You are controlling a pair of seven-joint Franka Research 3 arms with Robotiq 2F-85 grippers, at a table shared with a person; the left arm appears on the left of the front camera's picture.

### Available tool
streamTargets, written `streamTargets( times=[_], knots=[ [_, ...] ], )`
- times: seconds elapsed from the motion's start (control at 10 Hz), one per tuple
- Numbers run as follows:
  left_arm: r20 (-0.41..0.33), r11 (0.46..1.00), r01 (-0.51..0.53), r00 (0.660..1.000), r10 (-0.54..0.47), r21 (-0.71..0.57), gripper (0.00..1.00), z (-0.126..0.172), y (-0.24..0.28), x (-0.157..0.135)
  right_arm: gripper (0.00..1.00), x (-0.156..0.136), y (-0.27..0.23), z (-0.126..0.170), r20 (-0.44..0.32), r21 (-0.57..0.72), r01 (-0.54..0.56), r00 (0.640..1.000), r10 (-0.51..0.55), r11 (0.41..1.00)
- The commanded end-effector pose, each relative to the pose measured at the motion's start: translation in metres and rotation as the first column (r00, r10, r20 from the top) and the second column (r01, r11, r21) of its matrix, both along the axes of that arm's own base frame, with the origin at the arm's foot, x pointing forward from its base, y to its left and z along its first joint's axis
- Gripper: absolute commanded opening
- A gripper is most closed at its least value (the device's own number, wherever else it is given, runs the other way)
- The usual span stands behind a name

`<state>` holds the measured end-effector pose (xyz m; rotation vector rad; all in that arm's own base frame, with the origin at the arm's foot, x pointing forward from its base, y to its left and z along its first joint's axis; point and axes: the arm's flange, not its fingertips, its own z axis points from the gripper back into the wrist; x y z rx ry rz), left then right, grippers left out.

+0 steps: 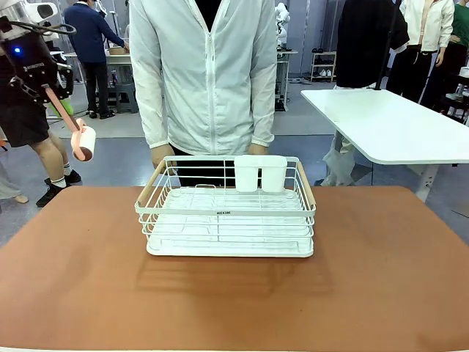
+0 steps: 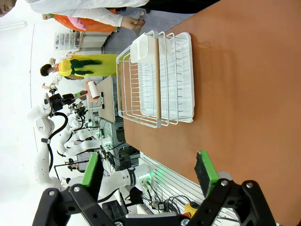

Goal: Clean the table.
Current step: Place the Lint Roller down when the Dish drying rack is positioned in the middle of the table.

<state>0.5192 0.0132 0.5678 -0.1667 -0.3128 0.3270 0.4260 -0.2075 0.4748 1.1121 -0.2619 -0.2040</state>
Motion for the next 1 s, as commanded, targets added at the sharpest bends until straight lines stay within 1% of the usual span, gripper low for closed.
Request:
streamTargets(
  times=[0.0, 0.1, 0.2, 0.3, 0.4, 0.5, 0.6, 0.7, 0.8, 0.9],
  knots=[
    [0.001, 0.967, -0.246, 0.969, 0.246, 0.062, 0.19, -0.013, -0.009, -0.008, 1.0, -0.001, 0.001, 0.003, 0.007, 0.003, -0.003, 1.0, 0.002, 1.0],
    [-0.02, 0.927, -0.375, 0.927, 0.376, 0.025, 0.19, -0.02, -0.01, -0.009, 1.0, -0.001, 0.001, 0.003, 0.007, 0.003, -0.003, 1.0, 0.002, 1.0],
    [-0.049, 0.849, -0.527, 0.849, 0.526, -0.023, 0.19, -0.028, -0.01, -0.013, 1.0, -0.001, 0.001, 0.003, 0.007, 0.003, -0.003, 1.0, 0.002, 1.0],
    [-0.025, 0.789, -0.612, 0.791, 0.612, -0.048, 0.19, -0.041, -0.01, -0.026, 1.0, -0.001, 0.001, 0.003, 0.007, 0.003, -0.003, 1.0, 0.002, 1.0],
    [-0.055, 0.709, -0.697, 0.716, 0.696, -0.103, 0.19, -0.053, -0.009, -0.034, 1.0, -0.001, 0.001, 0.003, 0.007, 0.003, -0.003, 1.0, 0.002, 1.0],
    [-0.038, 0.624, -0.763, 0.638, 0.769, -0.171, 0.19, -0.065, -0.006, -0.038, 1.0, -0.001, 0.001, 0.003, 0.007, 0.003, -0.003, 1.0, 0.002, 1.0],
    [0.005, 0.56, -0.795, 0.575, 0.818, -0.233, 0.19, -0.076, -0.005, -0.039, 1.0, -0.001, 0.001, 0.003, 0.007, 0.003, -0.003, 1.0, 0.002, 1.0],
    [0.052, 0.54, -0.793, 0.549, 0.834, -0.283, 0.19, -0.085, -0.006, -0.037, 1.0, -0.001, 0.001, 0.003, 0.007, 0.003, -0.003, 1.0, 0.002, 1.0],
    [0.038, 0.532, -0.795, 0.547, 0.837, -0.292, 0.19, -0.097, -0.008, -0.036, 1.0, -0.001, 0.001, 0.003, 0.007, 0.003, -0.003, 1.0, 0.002, 1.0],
    [0.011, 0.504, -0.796, 0.532, 0.847, -0.335, 0.19, -0.104, -0.007, -0.035, 1.0, -0.001, 0.001, 0.003, 0.007, 0.003, -0.003, 1.0, 0.002, 1.0]
  ],
)
